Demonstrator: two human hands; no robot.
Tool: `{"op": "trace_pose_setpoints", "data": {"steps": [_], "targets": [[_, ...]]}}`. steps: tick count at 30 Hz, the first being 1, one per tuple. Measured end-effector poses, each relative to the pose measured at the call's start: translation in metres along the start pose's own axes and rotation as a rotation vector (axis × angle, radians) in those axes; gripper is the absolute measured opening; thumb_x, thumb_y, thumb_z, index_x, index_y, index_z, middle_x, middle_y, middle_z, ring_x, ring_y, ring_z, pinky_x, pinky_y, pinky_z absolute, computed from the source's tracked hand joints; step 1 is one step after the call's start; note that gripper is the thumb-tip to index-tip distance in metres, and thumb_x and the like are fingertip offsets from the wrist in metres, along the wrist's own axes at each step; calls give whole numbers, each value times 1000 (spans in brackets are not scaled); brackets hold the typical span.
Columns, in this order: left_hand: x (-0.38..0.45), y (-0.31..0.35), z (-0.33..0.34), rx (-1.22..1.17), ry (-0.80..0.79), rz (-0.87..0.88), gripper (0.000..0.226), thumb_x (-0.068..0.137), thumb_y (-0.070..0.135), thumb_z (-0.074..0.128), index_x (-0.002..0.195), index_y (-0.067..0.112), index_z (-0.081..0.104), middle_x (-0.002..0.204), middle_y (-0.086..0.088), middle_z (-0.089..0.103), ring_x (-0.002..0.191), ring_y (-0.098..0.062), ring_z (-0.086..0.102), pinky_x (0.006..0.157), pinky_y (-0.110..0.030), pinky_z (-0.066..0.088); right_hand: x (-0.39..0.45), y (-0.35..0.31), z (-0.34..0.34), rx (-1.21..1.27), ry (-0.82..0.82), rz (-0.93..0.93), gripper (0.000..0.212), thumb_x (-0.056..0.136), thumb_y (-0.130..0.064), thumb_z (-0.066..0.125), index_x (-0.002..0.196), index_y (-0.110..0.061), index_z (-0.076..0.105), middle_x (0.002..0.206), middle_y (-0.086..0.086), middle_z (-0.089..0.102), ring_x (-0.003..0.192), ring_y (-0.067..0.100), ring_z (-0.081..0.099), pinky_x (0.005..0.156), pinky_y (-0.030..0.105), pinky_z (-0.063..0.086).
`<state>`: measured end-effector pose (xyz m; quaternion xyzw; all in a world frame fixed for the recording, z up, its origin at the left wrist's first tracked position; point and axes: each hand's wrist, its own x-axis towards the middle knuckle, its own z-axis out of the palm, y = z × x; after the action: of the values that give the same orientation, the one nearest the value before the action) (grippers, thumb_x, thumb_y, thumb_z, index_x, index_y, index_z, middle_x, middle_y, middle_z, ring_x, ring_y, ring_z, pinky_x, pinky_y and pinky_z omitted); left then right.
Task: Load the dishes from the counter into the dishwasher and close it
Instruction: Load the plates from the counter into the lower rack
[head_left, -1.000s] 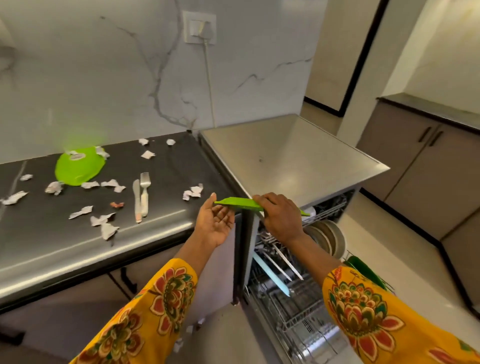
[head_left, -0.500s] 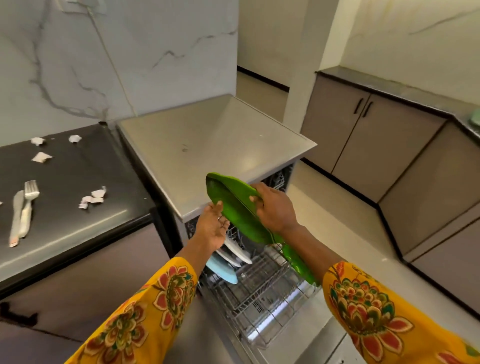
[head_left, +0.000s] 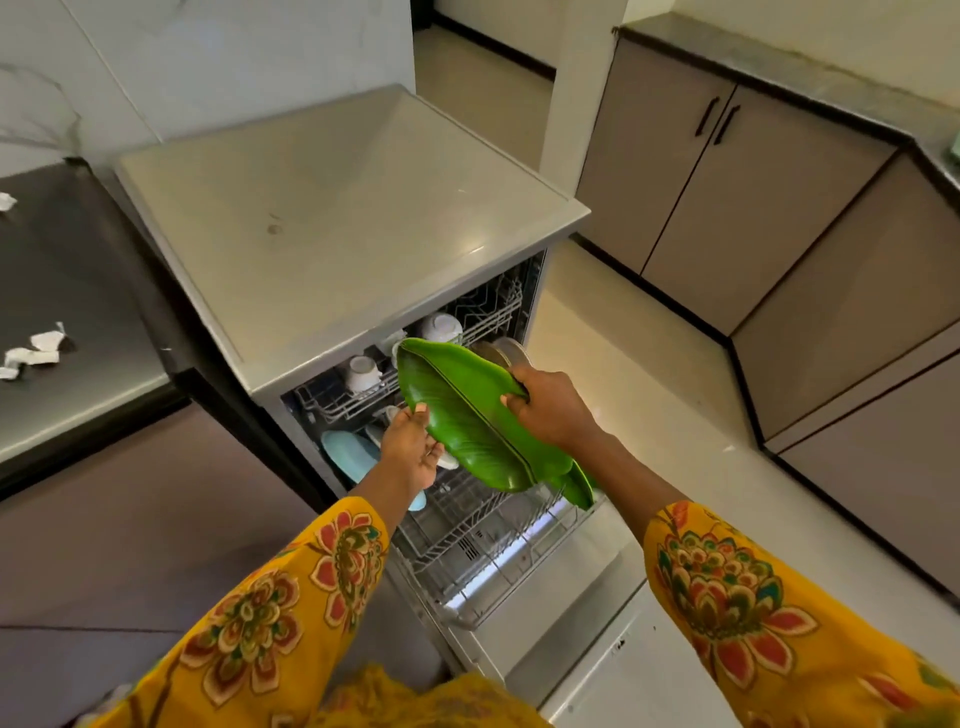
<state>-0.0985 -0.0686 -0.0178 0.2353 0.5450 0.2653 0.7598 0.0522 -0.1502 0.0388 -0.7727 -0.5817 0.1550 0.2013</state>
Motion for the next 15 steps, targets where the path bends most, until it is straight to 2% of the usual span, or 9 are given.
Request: {"op": "trace_pose_setpoints", "data": {"steps": [3, 5, 8, 12, 15], "targets": [[9, -9, -1, 6, 54, -35, 4, 102, 21, 40, 102, 18, 43, 63, -4, 31, 54, -12, 29, 57, -25, 35, 3, 20, 11, -8, -100, 84, 25, 91, -18, 55, 113, -6, 57, 101, 19, 66, 94, 35, 60, 75, 35, 45], [17, -18, -2, 33, 75, -76, 12, 102, 21, 41, 92, 15, 46, 64, -4, 30, 55, -12, 29, 56, -26, 35, 4, 31, 19, -24, -151, 110, 23, 91, -20, 55, 110, -6, 58, 99, 19, 66, 93, 34, 60, 75, 36, 46], [31, -31, -5, 60, 99, -147, 24, 101, 21, 44, 78, 16, 48, 64, -2, 36, 54, -12, 32, 54, -23, 35, 3, 46, 33, -37, -200, 136, 24, 90, -20, 56, 110, -6, 59, 99, 21, 66, 92, 35, 61, 74, 36, 46], [52, -47, -4, 80, 52, -248, 22, 100, 24, 44, 80, 18, 53, 73, 0, 49, 64, -13, 43, 61, -26, 37, 3, 69, 50, -40, -239, 193, 27, 91, -18, 55, 115, -8, 58, 100, 21, 65, 93, 36, 61, 74, 36, 47], [71, -59, -2, 94, 36, -304, 24, 100, 27, 44, 79, 20, 53, 78, 3, 49, 66, -13, 42, 64, -27, 37, 4, 88, 68, -43, -282, 251, 29, 91, -19, 54, 118, -9, 57, 100, 22, 65, 92, 37, 61, 75, 37, 47]]}}
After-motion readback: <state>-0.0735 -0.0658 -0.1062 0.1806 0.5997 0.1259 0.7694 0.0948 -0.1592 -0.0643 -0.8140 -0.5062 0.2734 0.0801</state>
